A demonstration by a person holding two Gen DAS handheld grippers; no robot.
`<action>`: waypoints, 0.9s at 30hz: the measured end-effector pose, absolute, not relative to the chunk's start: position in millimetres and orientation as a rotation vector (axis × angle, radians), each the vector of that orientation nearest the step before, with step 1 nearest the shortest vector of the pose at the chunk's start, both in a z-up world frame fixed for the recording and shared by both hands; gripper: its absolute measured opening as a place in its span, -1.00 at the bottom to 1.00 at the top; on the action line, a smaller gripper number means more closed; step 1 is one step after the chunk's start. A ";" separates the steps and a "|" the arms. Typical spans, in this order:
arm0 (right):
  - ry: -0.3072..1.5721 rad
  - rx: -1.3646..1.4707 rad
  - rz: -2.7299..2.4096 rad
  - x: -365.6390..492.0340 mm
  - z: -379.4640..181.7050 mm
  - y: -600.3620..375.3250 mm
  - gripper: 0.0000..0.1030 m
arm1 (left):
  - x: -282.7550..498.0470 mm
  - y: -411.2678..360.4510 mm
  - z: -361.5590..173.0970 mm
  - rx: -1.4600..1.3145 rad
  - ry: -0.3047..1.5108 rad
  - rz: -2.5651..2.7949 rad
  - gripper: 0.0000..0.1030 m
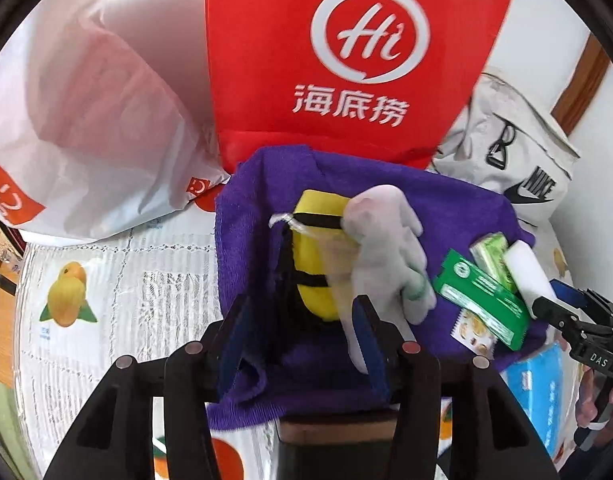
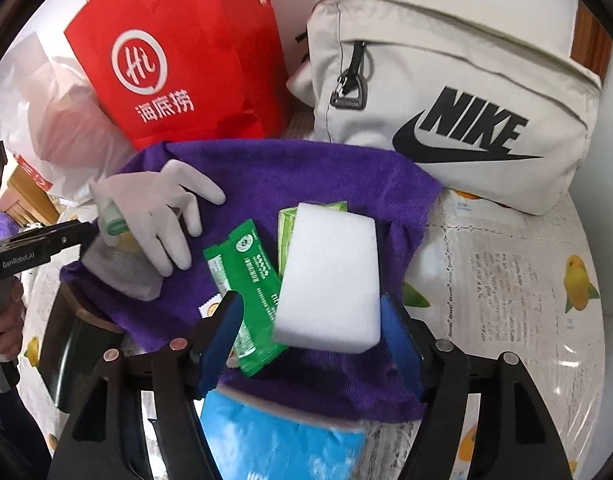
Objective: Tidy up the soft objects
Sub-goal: 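Open the right tool to drop the sponge block onto the towel, then move the right tool back and grasp the white crumpled tissue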
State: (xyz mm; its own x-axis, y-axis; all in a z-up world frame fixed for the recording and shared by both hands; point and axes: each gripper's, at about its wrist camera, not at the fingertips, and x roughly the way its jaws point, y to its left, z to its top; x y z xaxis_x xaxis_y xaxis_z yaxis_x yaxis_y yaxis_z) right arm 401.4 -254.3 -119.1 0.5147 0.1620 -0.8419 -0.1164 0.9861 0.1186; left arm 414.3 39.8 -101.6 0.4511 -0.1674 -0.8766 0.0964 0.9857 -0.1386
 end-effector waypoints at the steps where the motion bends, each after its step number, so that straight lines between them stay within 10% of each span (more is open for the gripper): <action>1: 1.007 0.057 0.166 397.3 -114.8 -255.0 0.35 | 412.2 39.6 -98.8 -0.070 1.090 -0.166 -0.03; 27: 0.926 -0.006 0.391 184.6 -101.2 -189.9 0.03 | 239.7 35.3 -52.0 -0.029 1.046 -0.176 0.00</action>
State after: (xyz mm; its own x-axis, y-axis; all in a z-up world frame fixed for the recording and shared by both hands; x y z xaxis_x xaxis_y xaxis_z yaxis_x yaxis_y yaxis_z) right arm 184.6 -189.9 -101.2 0.5359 0.3262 -0.7787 -0.3310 0.9297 0.1617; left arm 239.7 35.3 -52.0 0.4883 -0.1584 -0.8582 0.1309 0.9856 -0.1074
